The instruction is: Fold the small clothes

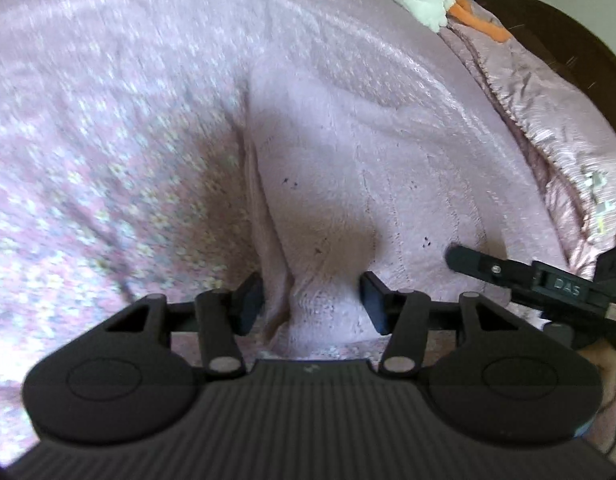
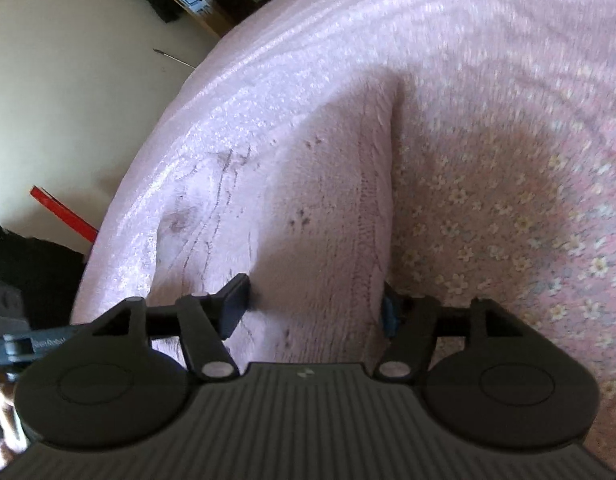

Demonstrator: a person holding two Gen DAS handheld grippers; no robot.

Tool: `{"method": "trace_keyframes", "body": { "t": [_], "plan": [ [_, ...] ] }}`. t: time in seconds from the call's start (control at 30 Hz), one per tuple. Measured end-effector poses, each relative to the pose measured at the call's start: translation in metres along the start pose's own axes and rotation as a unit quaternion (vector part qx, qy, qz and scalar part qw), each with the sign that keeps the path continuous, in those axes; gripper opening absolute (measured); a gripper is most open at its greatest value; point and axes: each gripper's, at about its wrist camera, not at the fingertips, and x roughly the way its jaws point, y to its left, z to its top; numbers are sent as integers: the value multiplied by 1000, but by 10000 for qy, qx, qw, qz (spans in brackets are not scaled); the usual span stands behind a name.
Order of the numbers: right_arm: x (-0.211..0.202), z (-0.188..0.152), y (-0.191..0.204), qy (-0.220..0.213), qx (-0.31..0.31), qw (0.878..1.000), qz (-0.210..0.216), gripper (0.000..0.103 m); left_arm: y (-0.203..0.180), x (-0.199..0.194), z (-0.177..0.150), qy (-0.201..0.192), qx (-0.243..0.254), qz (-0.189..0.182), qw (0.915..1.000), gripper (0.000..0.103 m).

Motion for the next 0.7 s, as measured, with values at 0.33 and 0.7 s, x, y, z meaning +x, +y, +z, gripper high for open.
{"method": "trace_keyframes", "body": {
  "t": [0.33,0.7],
  "plan": [
    [-54,-37,47,-1225,-1130,9833,-728,100,-33,-38,-27,-1097,378,1298,9847,79],
    [-58,-75,62,-1710,-1527,9678,-1038,103,-67,-24,-66,-1273,778,2108,9661,79]
  ]
}}
